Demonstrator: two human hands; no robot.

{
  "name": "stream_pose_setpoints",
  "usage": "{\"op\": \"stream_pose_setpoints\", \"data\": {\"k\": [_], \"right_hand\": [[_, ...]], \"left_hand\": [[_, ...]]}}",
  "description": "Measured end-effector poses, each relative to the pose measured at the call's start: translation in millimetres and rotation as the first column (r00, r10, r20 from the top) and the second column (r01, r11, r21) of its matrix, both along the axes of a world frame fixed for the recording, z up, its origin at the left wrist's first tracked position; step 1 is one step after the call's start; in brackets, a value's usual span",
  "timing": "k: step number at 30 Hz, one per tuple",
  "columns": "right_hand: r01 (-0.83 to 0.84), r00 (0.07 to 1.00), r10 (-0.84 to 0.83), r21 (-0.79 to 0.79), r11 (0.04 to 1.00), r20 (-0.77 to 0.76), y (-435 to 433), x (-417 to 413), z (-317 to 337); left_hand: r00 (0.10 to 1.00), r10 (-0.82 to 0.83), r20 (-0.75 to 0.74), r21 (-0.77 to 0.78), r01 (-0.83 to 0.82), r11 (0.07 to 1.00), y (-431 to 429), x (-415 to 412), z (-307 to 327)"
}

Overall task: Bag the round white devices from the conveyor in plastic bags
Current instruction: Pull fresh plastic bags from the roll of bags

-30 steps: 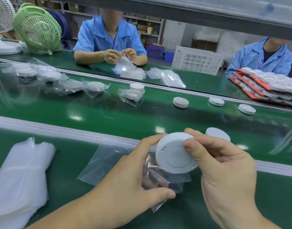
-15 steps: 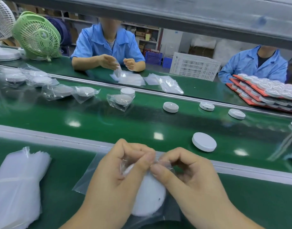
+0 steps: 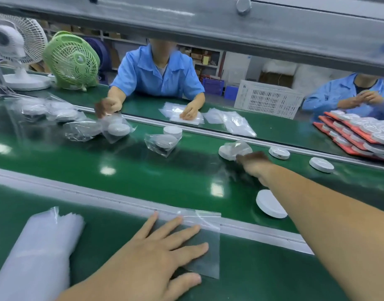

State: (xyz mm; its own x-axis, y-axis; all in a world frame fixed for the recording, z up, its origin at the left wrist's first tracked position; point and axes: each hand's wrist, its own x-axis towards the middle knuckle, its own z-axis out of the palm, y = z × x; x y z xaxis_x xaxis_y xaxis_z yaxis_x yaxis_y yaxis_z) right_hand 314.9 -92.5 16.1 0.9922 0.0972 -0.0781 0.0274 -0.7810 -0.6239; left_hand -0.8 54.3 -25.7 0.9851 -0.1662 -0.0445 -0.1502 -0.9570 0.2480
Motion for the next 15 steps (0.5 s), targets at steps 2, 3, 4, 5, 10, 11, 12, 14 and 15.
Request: {"op": "stream_pose_setpoints", "data": {"k": [2, 3, 4, 5, 10, 11, 12, 14, 15], "right_hand": [[-0.094, 0.995, 0.096, -0.102, 0.990, 0.015, 4, -3, -8], [-0.158, 0.985, 0.167, -0.154, 0.975, 0.046, 5, -7, -12], [-0.221, 0.969, 0.237, -0.182, 0.958, 0.070, 3, -12, -14], [-0.281, 0.951, 0.301, -0.202, 0.938, 0.076, -1, -21, -15], [-0.395, 0.860, 0.499, -0.481, 0.783, 0.107, -61, -67, -26], [-0.361, 0.842, 0.517, -0.546, 0.756, 0.158, -75, -74, -28], [-0.322, 0.821, 0.523, -0.573, 0.754, 0.226, -87, -80, -29], [-0.284, 0.818, 0.473, -0.485, 0.827, 0.328, -102, -91, -29], [-0.294, 0.831, 0.428, -0.370, 0.881, 0.357, -107, -97, -27]], "left_hand": [[0.999, 0.032, 0.016, 0.004, -0.032, 0.999, 0, 0, 2], [0.997, 0.051, 0.053, -0.040, -0.049, 0.998, 1, -1, 0], [0.993, 0.064, 0.104, -0.103, -0.053, 0.993, 3, 0, -4], [0.987, 0.087, 0.132, -0.130, -0.070, 0.989, 4, 0, -8], [0.967, 0.113, 0.227, -0.090, -0.095, 0.991, -3, 1, 2], [0.963, 0.118, 0.241, -0.087, -0.099, 0.991, -5, 0, 4], [0.961, 0.120, 0.250, -0.078, -0.104, 0.992, -8, 0, 5], [0.952, 0.138, 0.272, -0.039, -0.132, 0.990, -15, -1, 6], [0.948, 0.153, 0.279, -0.025, -0.153, 0.988, -18, -1, 6]]}}
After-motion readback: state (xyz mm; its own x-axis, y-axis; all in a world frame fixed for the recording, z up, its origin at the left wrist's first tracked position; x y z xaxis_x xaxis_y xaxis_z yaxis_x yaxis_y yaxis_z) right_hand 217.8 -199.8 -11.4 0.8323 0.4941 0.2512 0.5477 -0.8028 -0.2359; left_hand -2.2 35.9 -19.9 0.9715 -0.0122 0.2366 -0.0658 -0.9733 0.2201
